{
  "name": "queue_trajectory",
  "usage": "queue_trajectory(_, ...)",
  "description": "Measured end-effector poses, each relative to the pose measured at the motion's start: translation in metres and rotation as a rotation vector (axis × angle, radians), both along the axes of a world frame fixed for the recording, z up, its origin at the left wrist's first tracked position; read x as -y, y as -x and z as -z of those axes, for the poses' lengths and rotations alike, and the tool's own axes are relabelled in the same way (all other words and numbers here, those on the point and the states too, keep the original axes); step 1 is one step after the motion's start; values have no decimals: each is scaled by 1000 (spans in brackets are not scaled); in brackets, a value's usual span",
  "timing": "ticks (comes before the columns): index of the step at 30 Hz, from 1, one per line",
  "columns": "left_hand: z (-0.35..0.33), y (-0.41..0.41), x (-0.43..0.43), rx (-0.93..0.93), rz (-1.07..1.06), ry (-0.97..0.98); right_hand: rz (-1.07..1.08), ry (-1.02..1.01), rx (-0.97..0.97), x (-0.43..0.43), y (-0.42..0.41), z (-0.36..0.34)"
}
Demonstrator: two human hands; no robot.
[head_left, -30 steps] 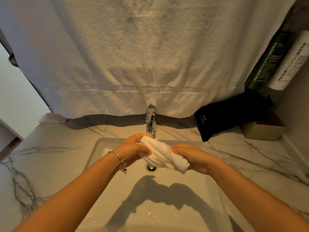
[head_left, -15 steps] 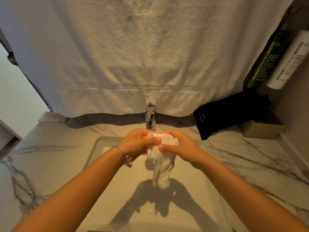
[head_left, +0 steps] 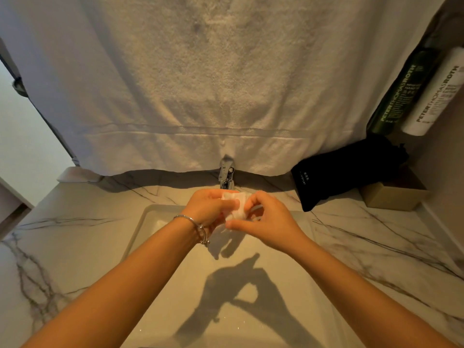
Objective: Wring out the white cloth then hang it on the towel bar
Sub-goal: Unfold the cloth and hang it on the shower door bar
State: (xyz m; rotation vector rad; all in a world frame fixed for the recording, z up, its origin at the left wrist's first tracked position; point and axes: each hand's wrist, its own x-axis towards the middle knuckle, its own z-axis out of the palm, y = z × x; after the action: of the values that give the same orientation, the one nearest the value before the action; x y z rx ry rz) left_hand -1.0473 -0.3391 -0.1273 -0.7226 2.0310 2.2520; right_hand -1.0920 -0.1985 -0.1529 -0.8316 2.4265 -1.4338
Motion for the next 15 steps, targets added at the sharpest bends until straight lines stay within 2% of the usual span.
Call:
queue_trajectory(2, -7, 2, -1, 6, 13, -114, 54, -10, -140, 3, 0, -2)
queue_trajectory(3, -9, 3, 0, -12, 60, -118, 60, 21, -146, 3, 1, -3)
queue_trajectory(6, -14, 1, 5, -85, 119, -29, 31, 189, 57, 0, 5, -8)
queue_trajectory(8, -12, -1, 10, -101, 118, 52, 79, 228, 70, -7, 10, -10)
queue_trajectory(9, -11, -2, 10, -105, 122, 152, 120, 185, 0, -11, 14, -11)
queue_trajectory(10, -9, -3, 12, -116, 135, 336, 147, 97, -97, -15, 19, -12)
queue_trajectory(12, -7, -4, 16, -177, 225, 864, 121, -187, -343, -22, 25, -14)
queue_trajectory(13, -5, -3, 17, -230, 251, 1085, 77, -265, -424, -24, 28, -16)
queue_trajectory(14, -5, -2, 18, -288, 230, 1197, 27, -275, -448, -24, 30, -19)
queue_trajectory(15, -6, 0, 21, -347, 175, 1209, -23, -237, -419, -25, 33, -23)
